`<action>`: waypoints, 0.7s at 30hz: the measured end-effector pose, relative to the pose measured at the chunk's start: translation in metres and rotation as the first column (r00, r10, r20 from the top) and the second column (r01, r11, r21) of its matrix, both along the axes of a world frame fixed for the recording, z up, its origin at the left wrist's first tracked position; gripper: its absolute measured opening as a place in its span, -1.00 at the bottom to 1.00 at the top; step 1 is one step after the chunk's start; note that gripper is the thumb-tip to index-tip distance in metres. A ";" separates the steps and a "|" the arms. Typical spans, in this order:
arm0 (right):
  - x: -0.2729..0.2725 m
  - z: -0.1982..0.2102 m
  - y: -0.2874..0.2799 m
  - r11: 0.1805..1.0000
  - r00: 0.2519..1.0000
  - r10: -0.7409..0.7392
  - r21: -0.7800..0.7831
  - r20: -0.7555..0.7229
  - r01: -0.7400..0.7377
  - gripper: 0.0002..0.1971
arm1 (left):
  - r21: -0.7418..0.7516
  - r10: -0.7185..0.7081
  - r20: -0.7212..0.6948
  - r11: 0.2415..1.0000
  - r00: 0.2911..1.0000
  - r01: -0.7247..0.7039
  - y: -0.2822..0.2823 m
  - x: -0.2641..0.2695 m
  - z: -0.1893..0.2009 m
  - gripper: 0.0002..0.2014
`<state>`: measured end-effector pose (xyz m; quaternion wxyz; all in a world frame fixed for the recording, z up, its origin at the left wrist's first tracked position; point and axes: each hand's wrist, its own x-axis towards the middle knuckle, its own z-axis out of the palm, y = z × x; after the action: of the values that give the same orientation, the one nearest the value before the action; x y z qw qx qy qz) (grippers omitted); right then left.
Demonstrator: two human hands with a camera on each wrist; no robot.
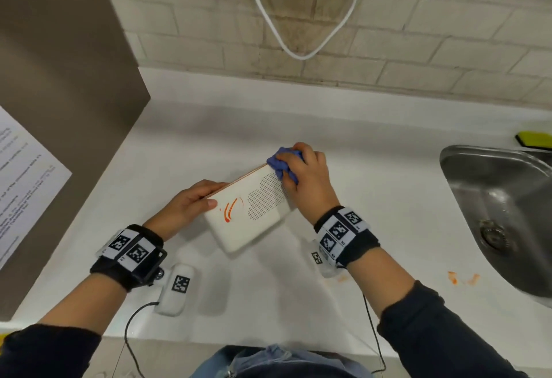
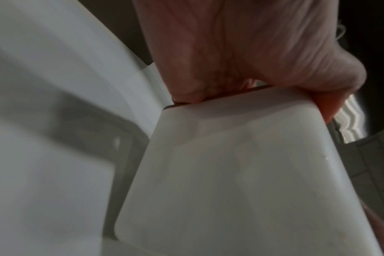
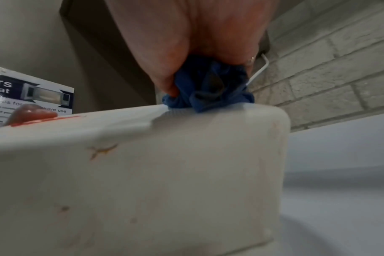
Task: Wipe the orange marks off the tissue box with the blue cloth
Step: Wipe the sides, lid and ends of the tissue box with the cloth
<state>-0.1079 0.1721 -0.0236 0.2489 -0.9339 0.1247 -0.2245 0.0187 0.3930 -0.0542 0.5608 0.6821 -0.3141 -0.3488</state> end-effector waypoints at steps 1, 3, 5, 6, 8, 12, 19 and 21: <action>-0.002 -0.004 -0.001 1.000 1.000 -0.015 0.003 0.002 0.015 -0.72 | -0.011 0.011 -0.023 1.000 1.000 -0.011 0.001 0.000 0.000 -0.55; -0.013 -0.011 -0.006 0.999 0.999 -0.036 -0.008 -0.002 0.036 -0.75 | -0.018 0.024 -0.037 1.000 0.999 -0.024 0.001 0.000 0.001 -0.60; -0.026 -0.019 -0.014 0.999 0.998 -0.046 -0.001 -0.043 0.046 -0.77 | -0.002 0.003 -0.003 1.000 1.000 -0.003 0.000 -0.001 0.001 -0.55; -0.032 -0.022 -0.019 0.998 0.996 -0.051 0.022 -0.070 0.052 -0.80 | 0.008 -0.011 0.020 1.000 1.000 0.011 -0.001 -0.001 0.002 -0.53; -0.045 -0.017 -0.028 0.994 0.982 -0.096 0.026 -0.161 0.102 -0.93 | 0.016 -0.027 0.056 1.000 0.998 0.027 -0.004 -0.001 0.005 -0.50; -0.055 0.011 -0.021 0.987 0.976 -0.160 0.005 -0.151 0.162 -0.95 | 0.028 -0.032 0.084 0.999 0.996 0.029 -0.006 0.003 0.007 -0.46; 0.002 0.006 0.004 0.902 0.940 -0.325 0.333 0.107 0.275 -0.82 | 0.015 -0.085 0.078 0.996 0.993 0.084 -0.006 0.002 0.006 -0.47; 0.012 -0.003 0.013 0.932 0.962 -0.245 0.303 0.122 0.199 -0.77 | 0.008 -0.081 0.069 0.997 0.994 0.080 -0.005 0.004 0.005 -0.47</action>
<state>-0.0960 0.1849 -0.0263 0.3640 -0.8469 0.2410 -0.3037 0.0228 0.3879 -0.0492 0.5333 0.6821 -0.3597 -0.3479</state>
